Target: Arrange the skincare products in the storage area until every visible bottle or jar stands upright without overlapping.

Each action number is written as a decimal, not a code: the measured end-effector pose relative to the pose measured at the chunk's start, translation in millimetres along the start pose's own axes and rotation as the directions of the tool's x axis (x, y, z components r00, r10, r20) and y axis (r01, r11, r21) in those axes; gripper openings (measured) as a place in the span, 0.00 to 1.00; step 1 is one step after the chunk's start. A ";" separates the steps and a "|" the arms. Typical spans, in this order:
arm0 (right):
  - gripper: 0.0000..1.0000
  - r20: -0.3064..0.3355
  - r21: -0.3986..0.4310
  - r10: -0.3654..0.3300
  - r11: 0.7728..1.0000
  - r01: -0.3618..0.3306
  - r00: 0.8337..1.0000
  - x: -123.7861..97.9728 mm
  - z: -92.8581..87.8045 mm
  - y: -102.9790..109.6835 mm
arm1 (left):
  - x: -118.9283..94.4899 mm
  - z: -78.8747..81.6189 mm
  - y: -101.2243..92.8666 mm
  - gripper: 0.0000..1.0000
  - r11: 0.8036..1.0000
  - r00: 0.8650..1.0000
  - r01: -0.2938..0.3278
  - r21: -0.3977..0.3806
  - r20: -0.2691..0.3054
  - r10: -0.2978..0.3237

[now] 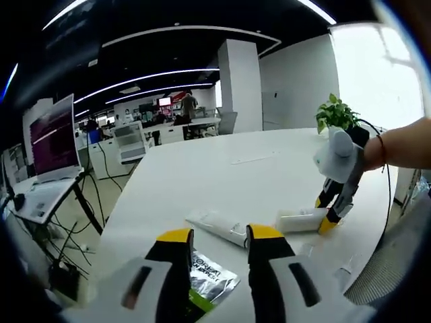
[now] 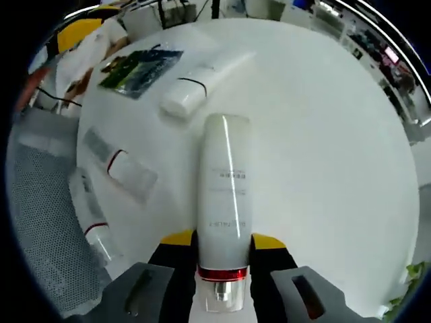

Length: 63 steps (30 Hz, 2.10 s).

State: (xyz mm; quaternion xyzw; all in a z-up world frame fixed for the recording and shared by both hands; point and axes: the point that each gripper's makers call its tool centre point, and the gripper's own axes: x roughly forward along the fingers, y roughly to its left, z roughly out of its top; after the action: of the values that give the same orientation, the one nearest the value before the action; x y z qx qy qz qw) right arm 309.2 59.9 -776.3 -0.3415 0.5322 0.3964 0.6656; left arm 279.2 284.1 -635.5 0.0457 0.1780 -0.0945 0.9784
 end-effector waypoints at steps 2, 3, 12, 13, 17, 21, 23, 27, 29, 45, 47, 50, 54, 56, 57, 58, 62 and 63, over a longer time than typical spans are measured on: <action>0.28 -0.018 0.016 0.006 1.000 -0.006 1.000 0.8 0.1 -0.1 | 0.5 -1.1 0.6 0.28 1.000 1.000 -0.002 -0.005 -0.006 0.002; 0.28 -0.026 0.003 0.006 1.000 -0.006 1.000 0.7 -0.3 0.9 | 0.7 -1.5 0.8 0.28 1.000 1.000 -0.002 -0.005 -0.008 0.002; 0.29 -0.073 -0.003 0.009 1.000 -0.010 0.997 0.8 -1.6 3.3 | 2.2 -5.1 -4.3 0.26 0.999 0.999 0.009 0.035 -0.031 -0.008; 0.30 -0.073 -0.002 0.009 1.000 -0.009 0.997 0.8 -1.6 3.3 | 1.5 -5.0 -4.5 0.26 0.999 0.999 0.009 0.042 -0.032 -0.007; 0.31 -0.075 0.001 0.008 1.000 -0.008 0.997 0.8 -1.8 4.7 | 1.7 -6.8 -3.6 0.26 0.999 0.999 0.008 0.036 -0.043 -0.007; 0.31 -0.087 0.011 0.006 1.000 -0.005 0.996 1.1 -1.8 4.8 | 1.2 -8.2 -2.0 0.26 1.000 0.999 0.004 0.017 -0.050 -0.003; 0.31 -0.089 0.009 0.003 1.000 -0.003 0.996 0.9 -2.2 5.2 | 0.9 -8.2 -1.9 0.27 1.000 0.999 0.004 0.011 -0.050 -0.004; 0.31 -0.085 0.015 -0.002 1.000 0.003 0.996 0.6 -2.5 5.4 | 0.6 -9.0 -1.7 0.26 1.000 0.999 0.003 0.006 -0.053 -0.003; 0.31 -0.083 0.020 -0.004 1.000 0.005 0.997 0.8 -2.6 4.9 | 0.9 -9.7 -1.9 0.26 1.000 0.998 0.003 0.007 -0.056 -0.003; 0.31 -0.104 0.000 -0.010 1.000 0.010 0.995 1.3 -2.6 7.2 | 0.5 -12.8 -1.0 0.22 1.000 0.998 0.000 0.013 -0.070 0.001; 0.31 -0.099 -0.033 -0.011 0.999 0.008 0.995 1.3 -2.0 7.7 | 1.1 -14.4 -1.2 0.23 1.000 0.997 0.002 0.006 -0.078 -0.002; 0.31 -0.095 -0.069 -0.013 0.998 0.006 0.995 1.4 -0.5 7.6 | 2.5 -19.6 -1.2 0.24 1.000 0.995 0.005 -0.013 -0.104 -0.006; 0.31 -0.099 -0.142 -0.015 0.990 0.000 0.995 1.9 2.0 8.9 | 3.0 -23.7 0.1 0.24 1.000 0.992 0.003 -0.027 -0.126 -0.006; 0.31 -0.106 -0.213 -0.021 0.977 -0.002 0.994 1.9 4.2 9.0 | 2.9 -24.5 -0.2 0.24 1.000 0.991 0.004 -0.031 -0.130 -0.007; 0.31 -0.106 -0.245 -0.021 0.970 -0.006 0.994 2.1 5.2 9.8 | 3.3 -25.3 -0.6 0.24 1.000 0.991 0.004 -0.030 -0.135 -0.008; 0.31 -0.106 -0.281 -0.020 0.960 -0.011 0.994 2.3 6.2 10.7 | 3.5 -26.2 -0.9 0.24 1.000 0.990 0.005 -0.027 -0.140 -0.008; 0.31 -0.101 -0.403 -0.013 0.915 -0.029 0.995 2.7 9.2 16.2 | 3.2 -27.6 -1.7 0.25 1.000 0.989 0.007 -0.022 -0.148 -0.010; 0.31 -0.102 -0.399 -0.014 0.916 -0.029 0.995 2.7 9.1 16.9 | 3.2 -27.7 -1.7 0.25 1.000 0.989 0.007 -0.022 -0.149 -0.011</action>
State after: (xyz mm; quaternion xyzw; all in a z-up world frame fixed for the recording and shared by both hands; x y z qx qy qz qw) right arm 298.5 76.0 -777.7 -0.4883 0.4749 0.4812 0.5518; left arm 272.4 285.2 -662.6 0.0412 0.2517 -0.0933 0.9624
